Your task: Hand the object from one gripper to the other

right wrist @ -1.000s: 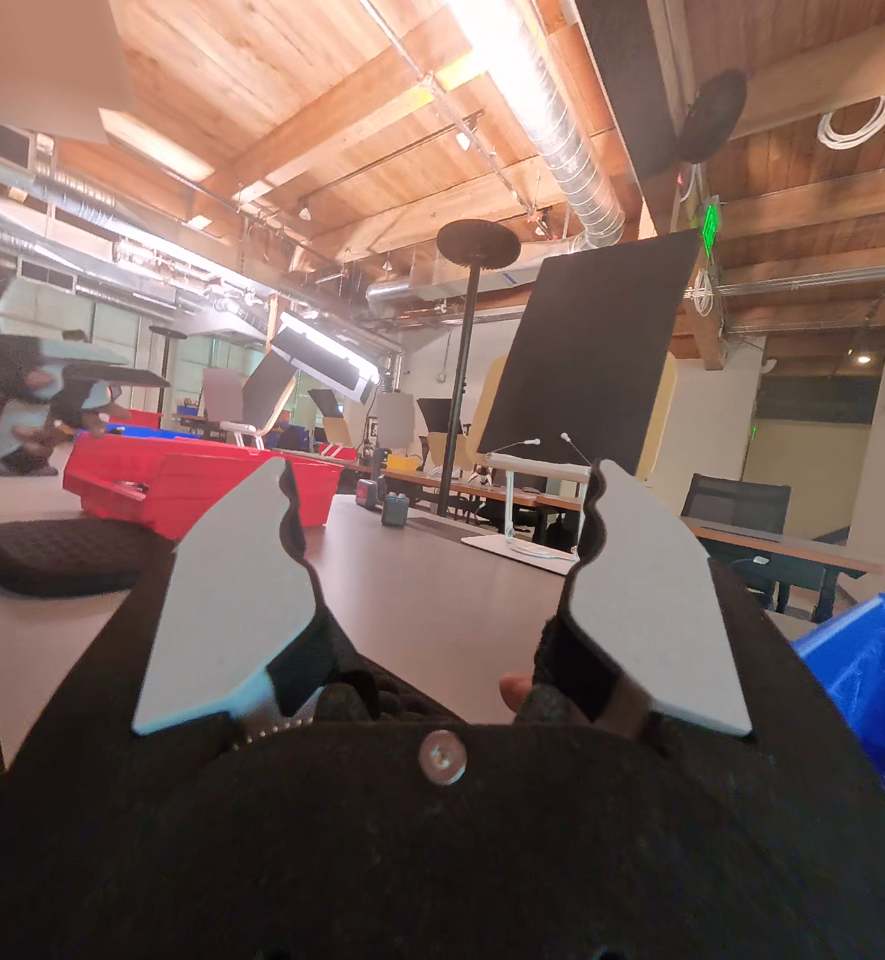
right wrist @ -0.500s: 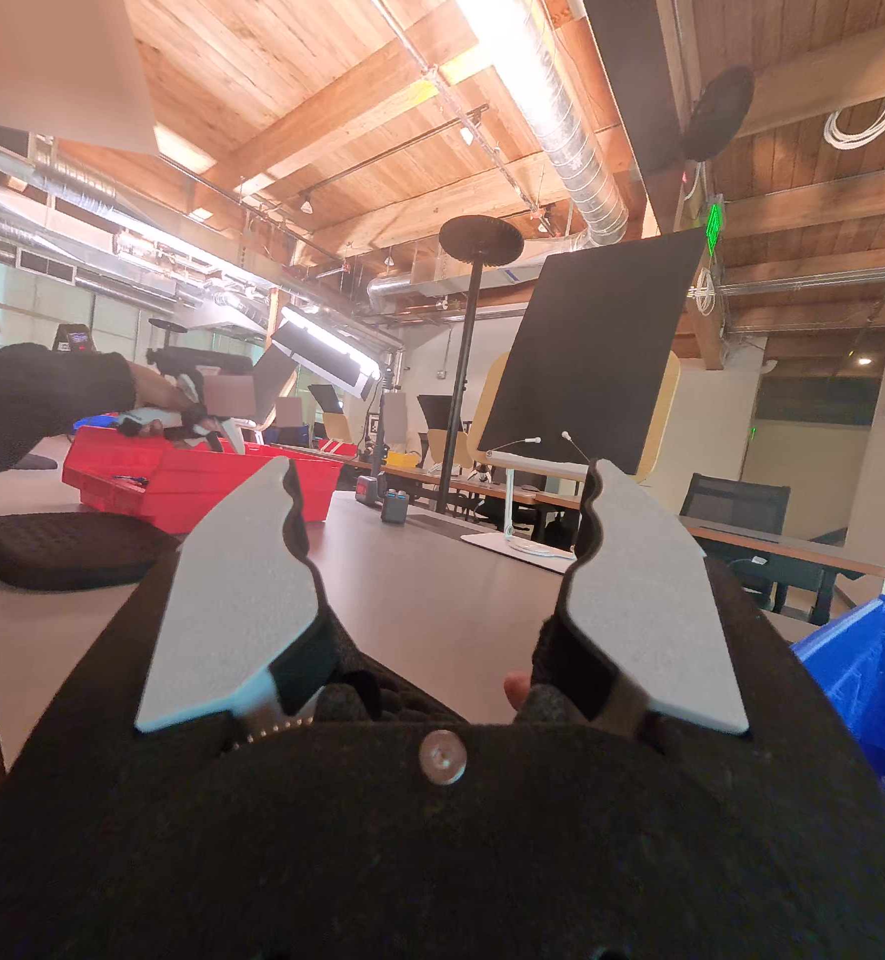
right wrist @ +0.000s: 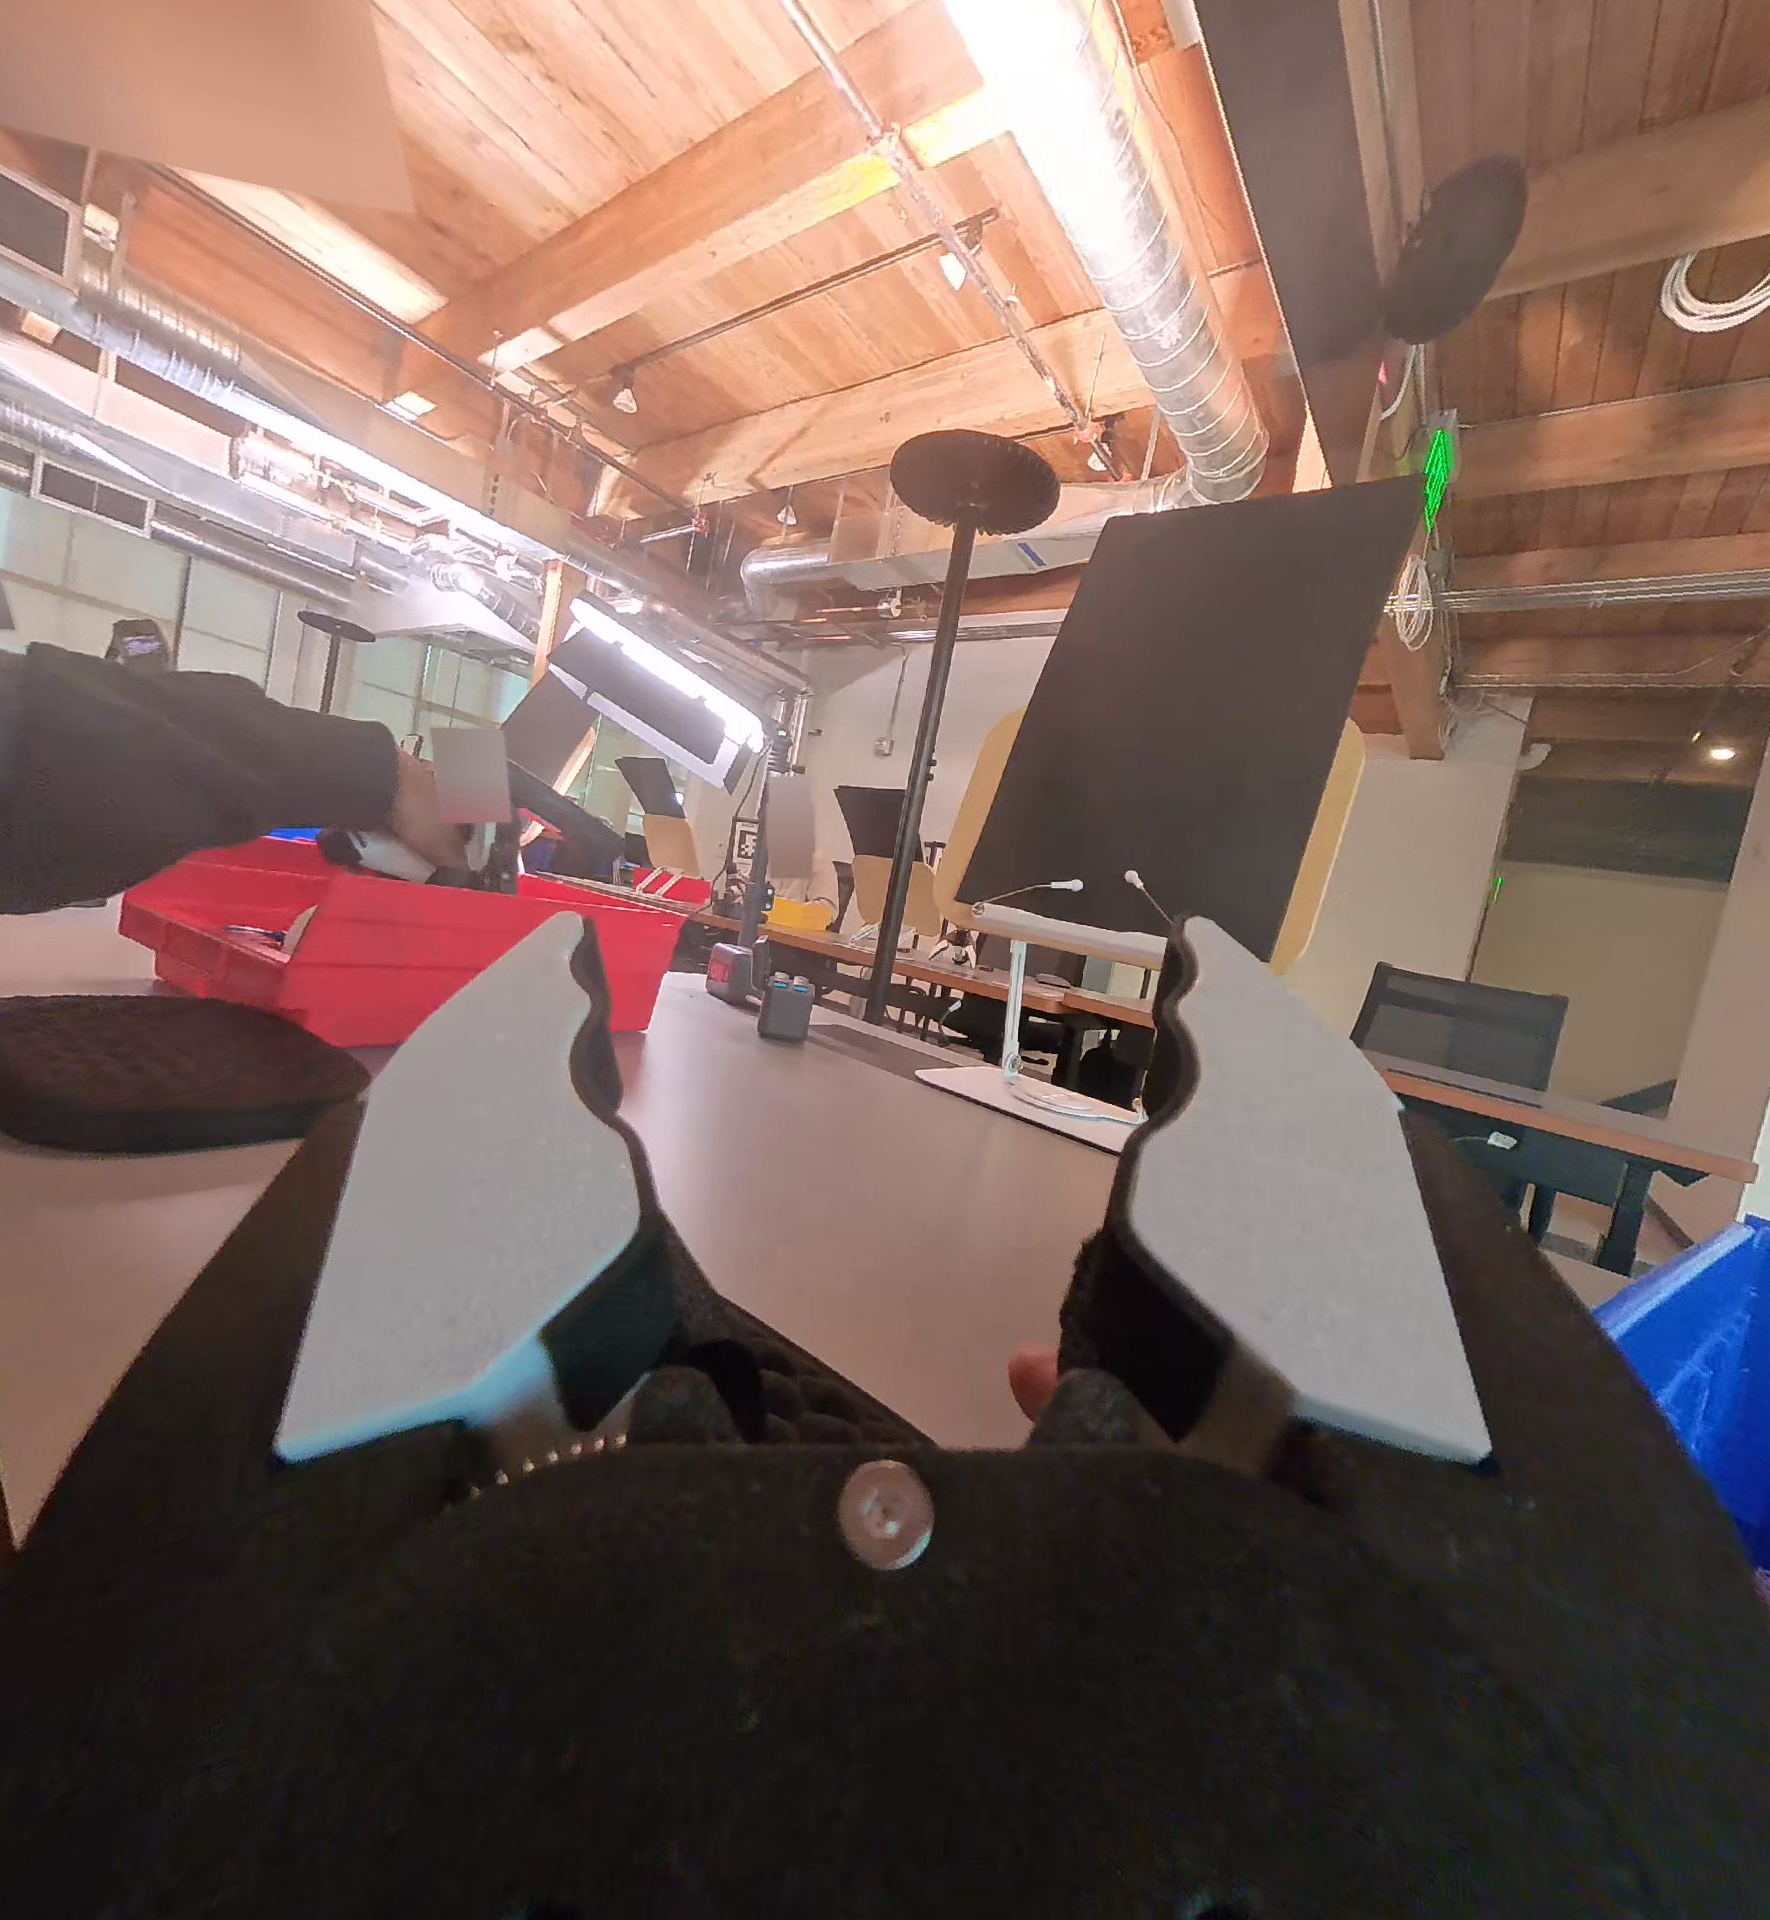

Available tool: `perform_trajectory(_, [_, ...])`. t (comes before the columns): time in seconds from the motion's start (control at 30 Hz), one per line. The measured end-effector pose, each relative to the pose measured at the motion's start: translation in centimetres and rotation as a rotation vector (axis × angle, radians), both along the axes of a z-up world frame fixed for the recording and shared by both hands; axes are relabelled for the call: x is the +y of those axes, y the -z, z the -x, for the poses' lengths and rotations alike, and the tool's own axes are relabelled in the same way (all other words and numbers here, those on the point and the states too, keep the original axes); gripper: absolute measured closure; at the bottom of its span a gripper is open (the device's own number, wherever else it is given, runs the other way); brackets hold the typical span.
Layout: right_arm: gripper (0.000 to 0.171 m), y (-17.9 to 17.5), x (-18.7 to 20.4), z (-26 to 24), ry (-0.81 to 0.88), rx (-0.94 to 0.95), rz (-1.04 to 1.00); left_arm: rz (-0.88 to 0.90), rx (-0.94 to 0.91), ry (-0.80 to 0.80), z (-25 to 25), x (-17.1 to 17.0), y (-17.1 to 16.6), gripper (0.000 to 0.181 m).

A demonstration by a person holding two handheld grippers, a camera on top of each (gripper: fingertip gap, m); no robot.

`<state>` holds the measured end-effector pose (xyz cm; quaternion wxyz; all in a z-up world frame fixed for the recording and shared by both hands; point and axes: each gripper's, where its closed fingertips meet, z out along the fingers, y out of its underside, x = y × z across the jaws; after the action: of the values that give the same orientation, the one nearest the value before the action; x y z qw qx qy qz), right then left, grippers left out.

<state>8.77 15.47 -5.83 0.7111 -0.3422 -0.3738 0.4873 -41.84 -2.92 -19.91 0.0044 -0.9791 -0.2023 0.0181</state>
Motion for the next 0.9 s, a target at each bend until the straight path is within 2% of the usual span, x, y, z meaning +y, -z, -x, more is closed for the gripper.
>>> perform_trajectory(0.1, [0.071,0.0,-0.1,-0.1,0.003,0.001,-0.004,0.049,0.034,-0.014,0.3,-0.1,0.2,0.041])
perform_trajectory(0.2, [0.071,0.0,-0.2,-0.2,0.007,0.003,-0.015,-0.028,0.055,-0.069,0.8,1.3,-0.3,0.076])
perform_trajectory(0.37, [0.071,0.0,-0.2,-0.3,0.007,0.010,-0.014,-0.067,0.049,-0.035,0.3,1.8,-0.5,0.078])
perform_trajectory(0.47, [0.072,0.0,-0.1,-0.3,0.007,0.015,-0.009,-0.118,0.086,0.017,0.2,2.2,-1.9,0.079])
perform_trajectory(0.6, [0.072,0.0,-0.1,-0.4,0.008,0.021,-0.011,-0.222,0.198,0.077,0.7,2.2,-5.6,0.082])
perform_trajectory(0.7, [0.073,0.0,-0.2,-0.3,0.012,0.020,-0.017,-0.374,0.262,0.106,0.6,2.3,-9.3,0.084])
perform_trajectory(0.8, [0.073,0.0,-0.3,-0.3,0.016,0.015,-0.024,-0.586,0.354,0.155,0.2,2.5,-13.9,0.084])
perform_trajectory(0.9, [0.074,0.0,-0.4,-0.2,0.022,0.008,-0.033,-0.906,0.436,0.218,-1.7,2.7,-19.5,0.085])
